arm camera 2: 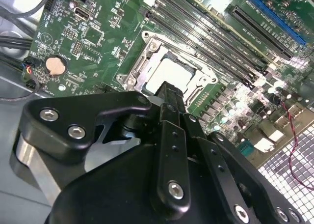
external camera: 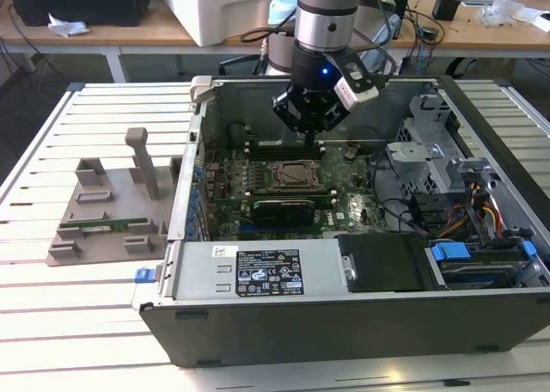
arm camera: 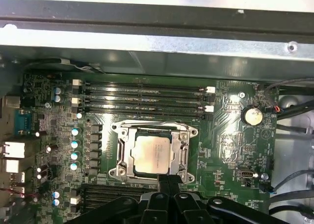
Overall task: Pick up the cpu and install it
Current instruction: 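Install the first cpu locking lever, then install the second cpu locking lever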
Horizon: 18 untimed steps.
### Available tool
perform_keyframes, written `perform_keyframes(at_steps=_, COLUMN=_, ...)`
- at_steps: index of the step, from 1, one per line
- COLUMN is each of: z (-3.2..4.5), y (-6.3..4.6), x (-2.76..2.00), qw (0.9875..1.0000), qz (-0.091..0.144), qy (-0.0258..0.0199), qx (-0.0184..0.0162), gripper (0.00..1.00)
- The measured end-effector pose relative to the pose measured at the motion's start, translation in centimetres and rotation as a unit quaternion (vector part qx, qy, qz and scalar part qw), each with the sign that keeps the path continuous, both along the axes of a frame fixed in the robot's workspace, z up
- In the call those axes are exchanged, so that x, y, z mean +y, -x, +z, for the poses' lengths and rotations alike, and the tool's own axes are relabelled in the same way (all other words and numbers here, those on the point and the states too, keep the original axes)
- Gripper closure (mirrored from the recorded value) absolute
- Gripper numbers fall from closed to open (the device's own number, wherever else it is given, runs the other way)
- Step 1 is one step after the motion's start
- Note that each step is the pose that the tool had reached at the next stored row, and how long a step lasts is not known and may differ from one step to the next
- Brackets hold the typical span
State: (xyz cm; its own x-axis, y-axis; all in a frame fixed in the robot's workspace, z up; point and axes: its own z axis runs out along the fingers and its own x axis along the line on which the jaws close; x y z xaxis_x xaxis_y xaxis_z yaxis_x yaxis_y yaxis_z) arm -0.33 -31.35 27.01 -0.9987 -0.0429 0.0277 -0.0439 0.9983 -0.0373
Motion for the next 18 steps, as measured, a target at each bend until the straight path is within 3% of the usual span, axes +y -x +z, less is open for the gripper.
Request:
perform_keyframes(at_steps=4, z=0.02, y=0.0, x=-0.08, qw=1.0000, qz=0.000, qy=0.0001, qx=0.0001, gripper=0.89)
perform_keyframes(at_steps=5, z=-0.08, y=0.0, x=-1.59, qw=1.0000, qz=0.000, qy=-0.0090, qx=0.0000, gripper=0.89)
perform_keyframes(at_steps=6, z=-0.10, y=0.0, x=-1.87, qw=0.9997, qz=0.000, qy=-0.0230, qx=0.0000, gripper=0.89)
perform_keyframes(at_steps=7, z=-0.10, y=0.0, x=-1.96, qw=0.9995, qz=0.000, qy=-0.0320, qx=0.0000, gripper=0.89)
perform_keyframes(at_steps=8, z=-0.09, y=0.0, x=-2.23, qw=0.9980, qz=0.000, qy=-0.0626, qx=0.0000, gripper=0.89)
perform_keyframes(at_steps=9, z=-0.14, y=0.0, x=-2.65, qw=0.9976, qz=0.000, qy=-0.0693, qx=0.0000, gripper=0.89)
perform_keyframes(at_steps=14, z=-0.53, y=0.1, x=-4.54, qw=0.9976, qz=0.000, qy=-0.0693, qx=0.0000, gripper=0.89)
perform_keyframes(at_steps=16, z=-0.79, y=0.3, x=-4.90, qw=0.9976, qz=0.000, qy=-0.0687, qx=0.0000, gripper=0.89)
perform_keyframes(at_steps=18, z=-1.74, y=0.6, x=-5.79, qw=0.9977, qz=0.000, qy=-0.0684, qx=0.0000, gripper=0.89)
